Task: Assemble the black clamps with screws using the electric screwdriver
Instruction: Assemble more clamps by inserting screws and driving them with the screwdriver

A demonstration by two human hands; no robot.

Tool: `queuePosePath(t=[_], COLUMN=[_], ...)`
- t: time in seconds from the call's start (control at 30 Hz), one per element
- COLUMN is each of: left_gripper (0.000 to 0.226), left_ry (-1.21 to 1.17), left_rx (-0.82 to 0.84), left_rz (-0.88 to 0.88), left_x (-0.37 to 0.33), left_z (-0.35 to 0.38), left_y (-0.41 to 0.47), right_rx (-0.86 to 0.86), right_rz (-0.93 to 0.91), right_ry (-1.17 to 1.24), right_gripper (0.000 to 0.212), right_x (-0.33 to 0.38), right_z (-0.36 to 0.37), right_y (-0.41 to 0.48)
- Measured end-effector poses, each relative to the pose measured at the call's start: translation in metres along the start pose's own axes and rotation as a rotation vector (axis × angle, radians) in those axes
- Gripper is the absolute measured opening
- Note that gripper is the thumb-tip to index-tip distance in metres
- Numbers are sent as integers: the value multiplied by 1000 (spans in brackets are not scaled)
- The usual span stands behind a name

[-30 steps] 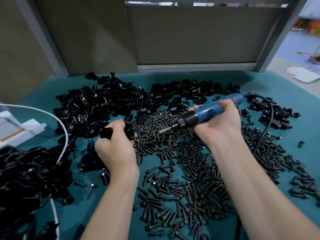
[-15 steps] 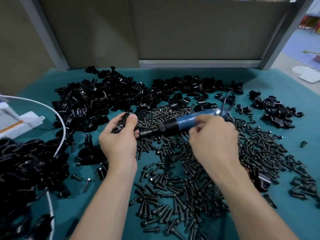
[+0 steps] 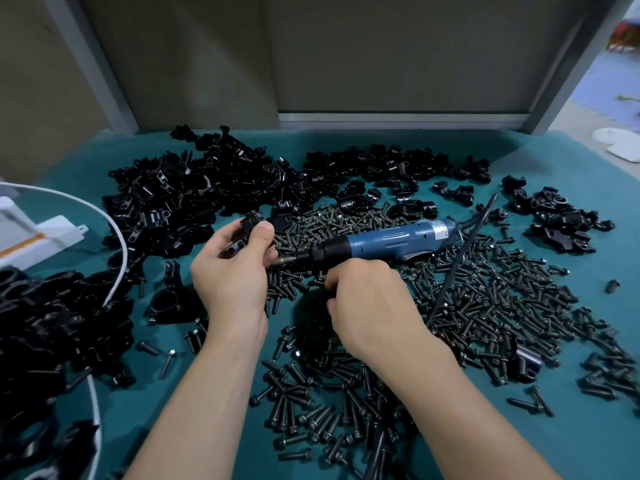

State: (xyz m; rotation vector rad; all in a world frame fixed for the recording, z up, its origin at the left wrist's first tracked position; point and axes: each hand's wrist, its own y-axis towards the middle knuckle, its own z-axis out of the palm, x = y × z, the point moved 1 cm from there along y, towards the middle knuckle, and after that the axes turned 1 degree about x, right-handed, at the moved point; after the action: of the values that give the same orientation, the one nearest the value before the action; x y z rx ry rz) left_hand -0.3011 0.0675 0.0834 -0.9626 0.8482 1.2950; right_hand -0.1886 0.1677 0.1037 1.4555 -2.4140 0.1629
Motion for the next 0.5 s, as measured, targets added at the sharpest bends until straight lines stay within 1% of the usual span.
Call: queuePosePath(t=[0.2,0.27,0.37,0.5], left_gripper=[25,25,23,22], left_ry=[-5,-3,-2,6], left_rx=[1,2,8,11], left_rz=[-2,2,3,4], left_x=[-2,-2,-3,-4], left_z=[1,2,2,2], left_y=[0,-1,-2,-2], right_rx=[14,21,6,-23], right_rz=[-27,-8,29,26], right_ry=[12,82,203,196], right_gripper=[19,20,16,23], right_x=[-5,-12,-24,-32], right_z=[0,0,-1,0], right_y=[1,4,8,10])
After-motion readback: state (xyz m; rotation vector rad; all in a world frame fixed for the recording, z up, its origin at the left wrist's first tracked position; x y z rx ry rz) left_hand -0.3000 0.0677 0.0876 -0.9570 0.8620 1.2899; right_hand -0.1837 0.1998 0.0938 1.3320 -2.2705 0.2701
